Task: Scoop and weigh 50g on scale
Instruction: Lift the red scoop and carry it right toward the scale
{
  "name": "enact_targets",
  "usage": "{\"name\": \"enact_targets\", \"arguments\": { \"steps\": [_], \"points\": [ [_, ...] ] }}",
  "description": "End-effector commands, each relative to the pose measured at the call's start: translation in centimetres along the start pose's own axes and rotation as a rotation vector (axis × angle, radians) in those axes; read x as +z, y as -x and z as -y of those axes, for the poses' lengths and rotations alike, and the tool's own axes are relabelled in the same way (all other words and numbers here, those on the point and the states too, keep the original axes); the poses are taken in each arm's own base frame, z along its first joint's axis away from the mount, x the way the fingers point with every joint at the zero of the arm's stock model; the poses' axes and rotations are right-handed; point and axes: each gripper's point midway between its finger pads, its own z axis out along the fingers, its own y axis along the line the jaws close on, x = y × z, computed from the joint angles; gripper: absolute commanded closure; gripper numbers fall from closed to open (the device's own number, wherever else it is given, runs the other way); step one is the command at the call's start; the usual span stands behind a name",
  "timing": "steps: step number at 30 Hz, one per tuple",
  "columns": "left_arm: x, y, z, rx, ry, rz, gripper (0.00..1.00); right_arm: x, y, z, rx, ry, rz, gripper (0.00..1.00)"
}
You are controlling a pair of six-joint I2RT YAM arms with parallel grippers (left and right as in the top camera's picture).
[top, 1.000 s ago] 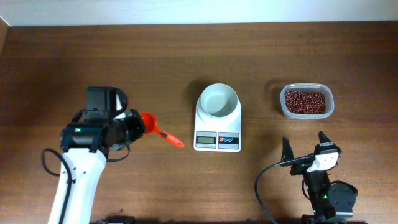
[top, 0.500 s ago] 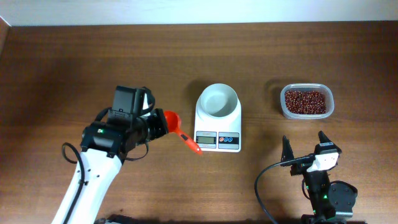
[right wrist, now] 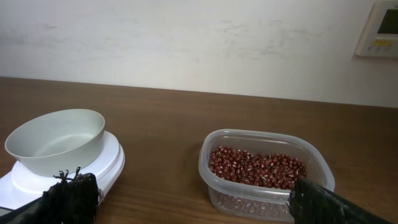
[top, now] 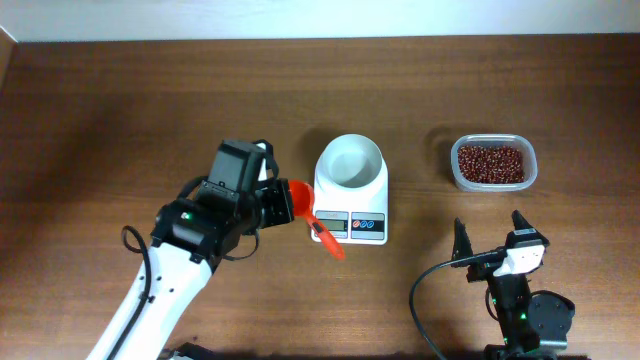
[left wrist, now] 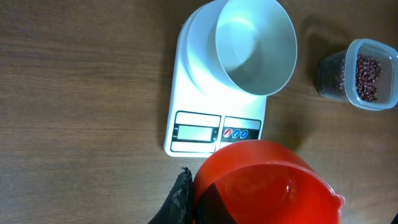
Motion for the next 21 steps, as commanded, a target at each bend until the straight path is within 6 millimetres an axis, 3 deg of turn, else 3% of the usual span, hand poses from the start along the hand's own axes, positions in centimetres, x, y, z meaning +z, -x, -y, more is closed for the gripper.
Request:
{"name": "enact_targets", "arguments": {
  "steps": [1, 12, 21],
  "points": [
    [-0.3, 0.2, 0.5, -0.019, 0.021, 0.042, 1.0, 0.0, -0.3, 0.2, 0.004, -0.01, -0.002, 0.01],
    [0.0, -1.6, 3.9, -0.007, 0.044, 0.106, 1.0, 0.0, -0.3, 0.2, 0.004, -0.009, -0.002, 0.01],
    [-0.3, -2.2, 4.7, -0.075, 0.083, 0.178, 1.0, 0.0, -0.3, 0.2, 0.004, -0.009, -0.002, 0.01]
  ]
}}
